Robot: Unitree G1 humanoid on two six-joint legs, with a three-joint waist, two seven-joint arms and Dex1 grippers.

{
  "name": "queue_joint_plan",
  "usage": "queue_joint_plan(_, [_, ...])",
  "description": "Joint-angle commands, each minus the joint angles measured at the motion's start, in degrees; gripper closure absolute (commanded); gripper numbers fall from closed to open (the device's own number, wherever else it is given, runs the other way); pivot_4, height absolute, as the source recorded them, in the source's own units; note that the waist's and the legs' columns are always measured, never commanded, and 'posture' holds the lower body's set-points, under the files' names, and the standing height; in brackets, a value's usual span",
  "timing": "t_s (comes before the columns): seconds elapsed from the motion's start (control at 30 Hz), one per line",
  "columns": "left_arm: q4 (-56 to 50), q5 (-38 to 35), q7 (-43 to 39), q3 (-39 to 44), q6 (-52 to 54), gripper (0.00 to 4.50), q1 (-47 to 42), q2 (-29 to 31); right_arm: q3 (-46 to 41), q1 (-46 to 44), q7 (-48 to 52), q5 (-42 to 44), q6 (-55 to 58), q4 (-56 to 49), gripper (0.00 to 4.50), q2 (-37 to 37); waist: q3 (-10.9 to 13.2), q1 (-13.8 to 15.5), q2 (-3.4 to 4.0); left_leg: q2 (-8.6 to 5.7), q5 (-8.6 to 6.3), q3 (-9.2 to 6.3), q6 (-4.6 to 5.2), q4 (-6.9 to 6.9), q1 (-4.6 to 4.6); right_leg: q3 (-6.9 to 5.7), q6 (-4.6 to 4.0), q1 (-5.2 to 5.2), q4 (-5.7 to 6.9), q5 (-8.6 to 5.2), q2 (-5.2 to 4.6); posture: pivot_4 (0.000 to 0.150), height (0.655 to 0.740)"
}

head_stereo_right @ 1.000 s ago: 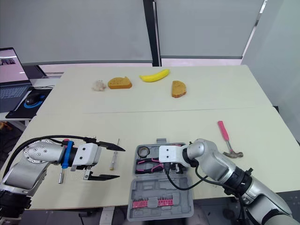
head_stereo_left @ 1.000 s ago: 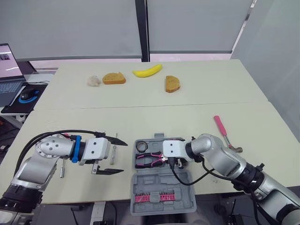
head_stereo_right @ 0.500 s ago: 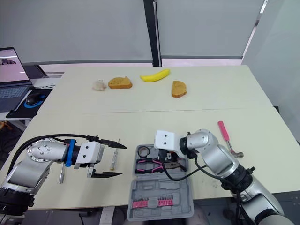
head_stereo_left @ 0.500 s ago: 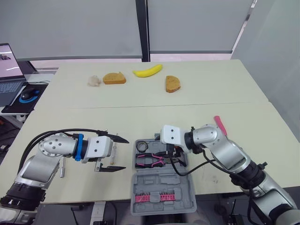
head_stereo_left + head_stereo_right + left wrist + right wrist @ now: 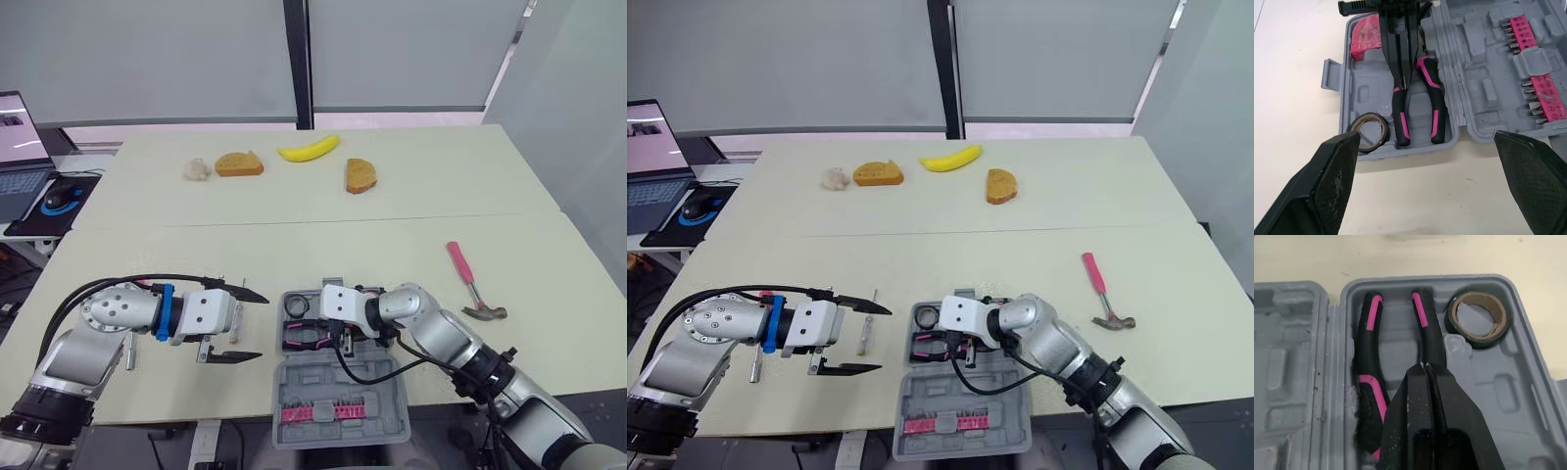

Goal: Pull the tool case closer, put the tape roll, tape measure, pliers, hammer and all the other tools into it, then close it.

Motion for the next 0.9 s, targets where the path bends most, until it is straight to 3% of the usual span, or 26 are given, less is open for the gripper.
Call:
queue_joint_plan(0.03, [-0.49,-0.11,0.07,0.52,-0.49,0.0,0.21,0.64,0.13,-1.32,-0.4,-1.65,-0.85,2.5,4.48,0.01,0.0,0.0,0.0,0.0,0.0,0.0,0.0,0.0,0.01,0.0,0.0,0.0,0.01,0.0,0.0,0.15,0.7361])
queue_joint_plan(0.23, [-0.16,-0.53,0.61,1.16,-0.06,0.0,1.6,0.58,2.16,-0.49,0.0,-3.76,-3.64,4.97,4.48,-0.74,-0.05,-0.01,0.01,0.0,0.0,0.0,-0.01,0.0,0.15,-0.01,0.0,0.01,0.09,0.0,0.0,0.15,0.7361])
queue_joint_plan(0.47, [1.59,-1.63,1.75,3.05,0.92,0.0,3.23,0.54,-5.17,0.78,-0.47,1.49,-7.53,-4.84,4.48,-0.17,-0.02,0.0,0.04,0.0,0.0,0.01,-0.01,0.0,0.04,0.01,-0.01,-0.05,0.15,-0.01,0.0,0.15,0.7361])
queue_joint_plan(0.67, [1.21,-1.71,6.65,5.19,5.99,0.0,5.03,0.04,-14.54,7.24,1.77,7.13,-7.02,-19.37,4.48,-8.48,-0.03,0.33,0.03,-0.01,0.0,-0.03,-0.01,0.0,0.0,0.0,0.0,-0.02,0.09,-0.01,-0.02,0.15,0.7361])
queue_joint_plan(0.77, [2.15,-2.43,6.32,5.74,3.27,0.0,6.53,-1.02,-20.93,13.55,3.28,9.46,-12.02,-23.35,4.48,-15.47,-0.03,0.61,0.04,-0.05,-0.01,-0.03,0.0,0.0,-0.02,-0.02,0.0,0.06,-0.1,-0.01,-0.05,0.15,0.7361])
queue_joint_plan(0.9, [4.59,-1.61,5.98,4.77,1.65,0.92,9.07,-1.72,-28.84,23.9,7.41,13.43,-11.34,-25.21,4.5,-25.67,-0.03,0.46,0.04,-0.01,-0.01,0.0,0.0,-0.02,-0.01,-0.03,0.0,0.13,-0.18,0.0,-0.06,0.15,0.7361])
